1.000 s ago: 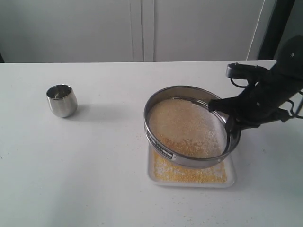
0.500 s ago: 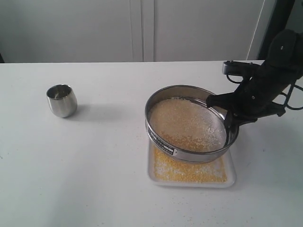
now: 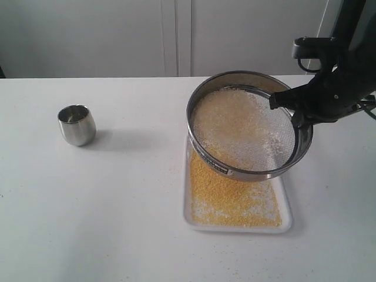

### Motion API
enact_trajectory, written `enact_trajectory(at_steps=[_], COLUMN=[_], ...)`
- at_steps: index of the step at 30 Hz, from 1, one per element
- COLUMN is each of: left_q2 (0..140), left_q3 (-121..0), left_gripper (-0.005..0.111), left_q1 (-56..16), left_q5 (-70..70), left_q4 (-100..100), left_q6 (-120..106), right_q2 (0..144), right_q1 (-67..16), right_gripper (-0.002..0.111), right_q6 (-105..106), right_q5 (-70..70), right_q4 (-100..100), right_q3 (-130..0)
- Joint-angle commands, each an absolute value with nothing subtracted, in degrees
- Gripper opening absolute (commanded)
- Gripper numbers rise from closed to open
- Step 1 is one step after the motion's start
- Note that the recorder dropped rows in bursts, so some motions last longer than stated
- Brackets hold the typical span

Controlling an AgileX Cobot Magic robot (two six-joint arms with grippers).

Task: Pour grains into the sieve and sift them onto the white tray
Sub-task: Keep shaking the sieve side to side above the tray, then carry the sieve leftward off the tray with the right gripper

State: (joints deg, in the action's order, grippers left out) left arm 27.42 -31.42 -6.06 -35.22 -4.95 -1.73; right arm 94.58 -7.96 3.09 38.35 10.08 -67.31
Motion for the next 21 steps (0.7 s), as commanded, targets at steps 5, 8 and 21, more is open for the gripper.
enact_trajectory(at_steps=[5, 8, 21], left_q2=[26.9, 26.9, 26.9], left_q3=[-31.2, -31.2, -31.2], left_gripper=[0.000, 0.000, 0.000], left_q1=[-5.9, -5.9, -5.9], left_q5=[-35.6, -35.6, -35.6], left_q4=[-5.5, -5.5, -5.5], left_q6=[-1.8, -1.8, -1.8], right_q2=[94.1, 94.2, 96.3], right_q1=[-9.6, -12.0, -19.4], right_gripper=[0.000, 0.000, 0.000], right_q6=[2.6, 1.0, -2.9], right_q5=[41.1, 41.3, 46.8], right_q4=[11.7, 11.7, 11.7], right_q3=[-67.3, -67.4, -74.7])
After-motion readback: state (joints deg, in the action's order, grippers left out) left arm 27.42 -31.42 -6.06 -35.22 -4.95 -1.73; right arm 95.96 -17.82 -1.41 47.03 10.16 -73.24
